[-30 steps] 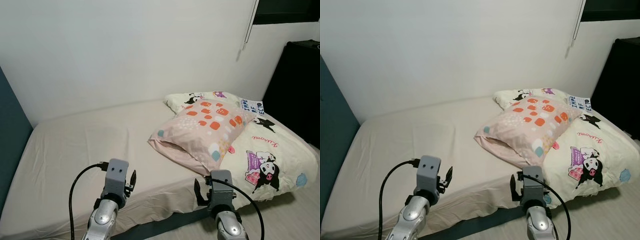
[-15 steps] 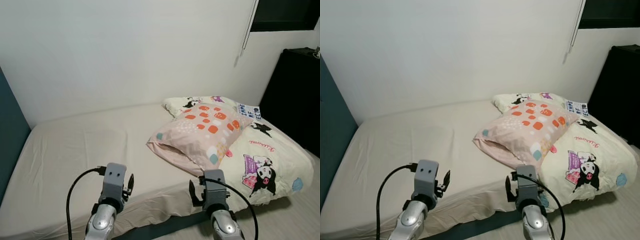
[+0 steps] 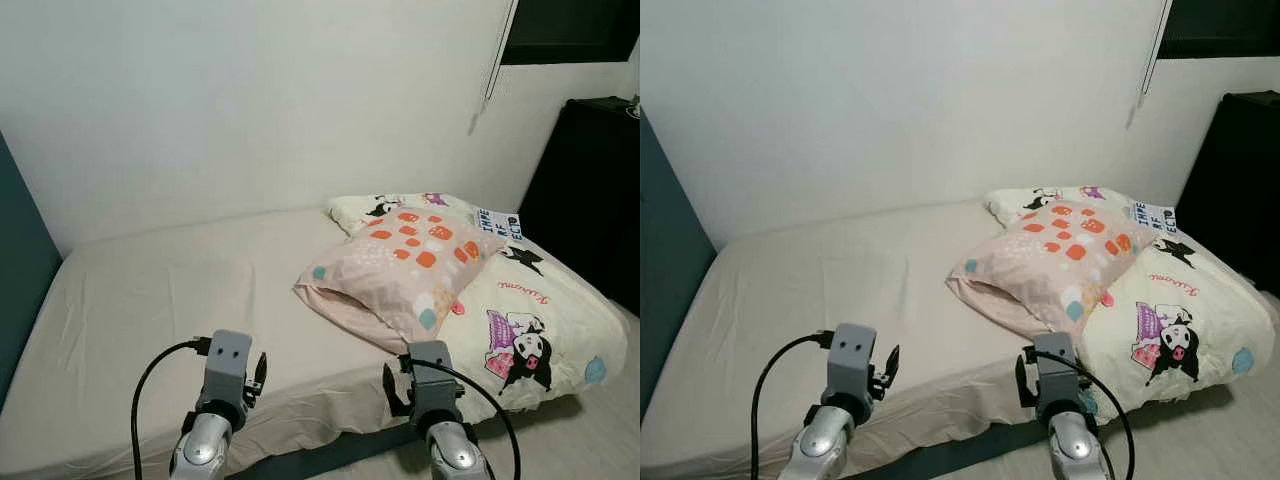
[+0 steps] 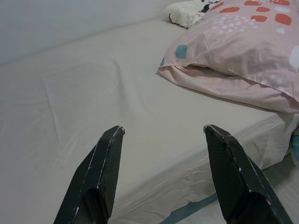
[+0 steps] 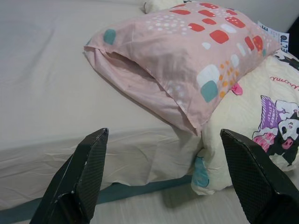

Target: Clean up the room

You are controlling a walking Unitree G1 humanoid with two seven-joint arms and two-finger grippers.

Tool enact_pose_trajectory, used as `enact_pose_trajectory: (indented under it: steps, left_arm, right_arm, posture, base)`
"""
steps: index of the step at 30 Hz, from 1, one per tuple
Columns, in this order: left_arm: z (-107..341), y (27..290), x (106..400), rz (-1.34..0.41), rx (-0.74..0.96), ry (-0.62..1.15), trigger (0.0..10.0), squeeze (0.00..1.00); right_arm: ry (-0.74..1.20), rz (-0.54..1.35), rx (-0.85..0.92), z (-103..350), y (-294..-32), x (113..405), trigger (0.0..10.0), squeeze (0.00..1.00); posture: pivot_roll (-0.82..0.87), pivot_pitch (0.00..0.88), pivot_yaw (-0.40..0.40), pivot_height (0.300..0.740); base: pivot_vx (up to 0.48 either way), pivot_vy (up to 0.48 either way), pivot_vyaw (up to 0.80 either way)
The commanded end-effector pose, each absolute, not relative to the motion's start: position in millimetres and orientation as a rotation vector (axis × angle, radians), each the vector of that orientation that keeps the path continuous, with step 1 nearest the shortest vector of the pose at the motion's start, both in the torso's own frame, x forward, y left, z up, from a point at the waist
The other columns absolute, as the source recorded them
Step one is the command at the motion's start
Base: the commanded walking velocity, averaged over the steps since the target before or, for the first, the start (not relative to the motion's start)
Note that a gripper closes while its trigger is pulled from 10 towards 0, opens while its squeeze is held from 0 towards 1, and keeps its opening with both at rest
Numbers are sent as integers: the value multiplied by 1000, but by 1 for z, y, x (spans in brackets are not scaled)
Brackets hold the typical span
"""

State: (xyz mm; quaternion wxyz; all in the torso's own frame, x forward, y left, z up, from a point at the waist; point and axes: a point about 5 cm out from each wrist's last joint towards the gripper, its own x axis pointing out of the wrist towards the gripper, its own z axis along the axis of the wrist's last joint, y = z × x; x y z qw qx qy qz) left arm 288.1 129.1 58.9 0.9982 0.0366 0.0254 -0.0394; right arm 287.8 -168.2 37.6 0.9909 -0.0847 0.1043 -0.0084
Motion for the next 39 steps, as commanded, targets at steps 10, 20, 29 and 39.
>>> enact_pose_trajectory:
  steps: [10,20,29,39]
  left_arm:
    - [58,126,285,-81,71,48,10000,0]
    - [58,121,285,-78,61,52,10000,0]
    - [55,127,278,-74,63,56,10000,0]
    - [44,122,270,-100,85,90,10000,0]
  right_arm:
    - [221,-19,-190,33,-169,285,10000,0]
    - [219,-35,-186,34,-168,286,10000,0]
    - [228,-32,-181,30,-164,282,10000,0]
    - [271,-36,-174,19,-165,274,10000,0]
  posture:
    - [-57,2,-35,740]
    - [-55,20,-36,740]
    - [-42,22,-14,740]
    - [-27,12,-7,740]
  base:
    - [0,0,0]
    - [0,0,0]
    - [0,0,0]
    - [0,0,0]
